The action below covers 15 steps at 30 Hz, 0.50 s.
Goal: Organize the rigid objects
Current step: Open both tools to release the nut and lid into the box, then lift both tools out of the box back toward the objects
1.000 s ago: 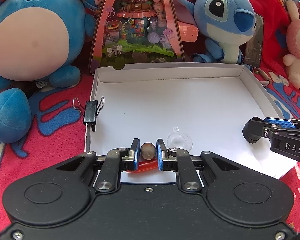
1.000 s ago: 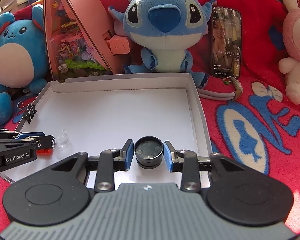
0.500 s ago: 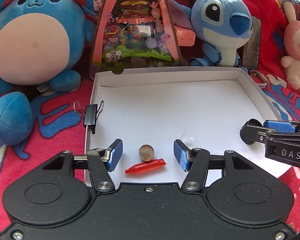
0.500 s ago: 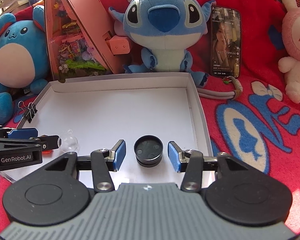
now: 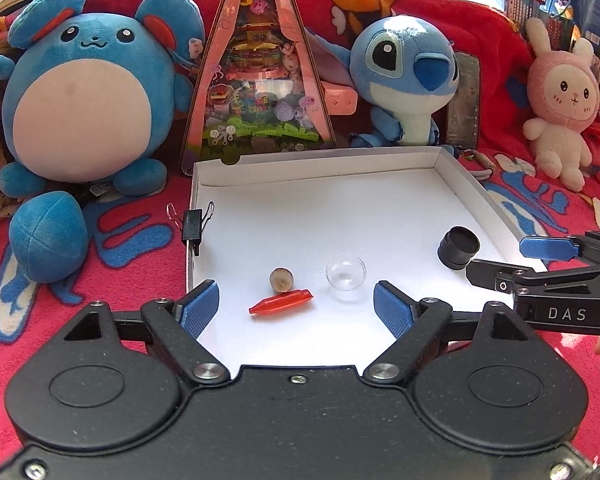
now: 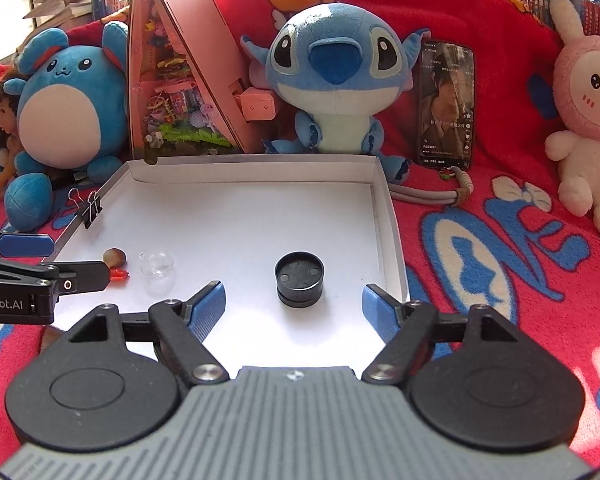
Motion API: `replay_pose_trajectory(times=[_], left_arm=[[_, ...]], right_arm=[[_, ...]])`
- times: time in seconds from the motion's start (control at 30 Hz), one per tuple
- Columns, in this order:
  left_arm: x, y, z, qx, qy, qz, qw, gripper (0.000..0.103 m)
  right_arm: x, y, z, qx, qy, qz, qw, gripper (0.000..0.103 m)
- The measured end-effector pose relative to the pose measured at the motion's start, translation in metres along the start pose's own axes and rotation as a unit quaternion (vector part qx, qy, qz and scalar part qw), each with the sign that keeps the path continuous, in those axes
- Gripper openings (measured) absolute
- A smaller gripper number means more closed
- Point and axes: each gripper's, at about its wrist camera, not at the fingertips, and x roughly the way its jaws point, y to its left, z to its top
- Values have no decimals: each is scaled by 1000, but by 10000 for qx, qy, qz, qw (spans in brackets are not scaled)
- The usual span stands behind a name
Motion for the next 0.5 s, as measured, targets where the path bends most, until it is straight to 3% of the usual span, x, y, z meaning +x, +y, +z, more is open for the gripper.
replay_pose_trajectory(times=[0.5], left_arm=[[-50, -8, -37, 137, -194, -256, 9994, 85]], right_arm=[[-43, 13, -29, -337, -289, 230, 9987, 89]])
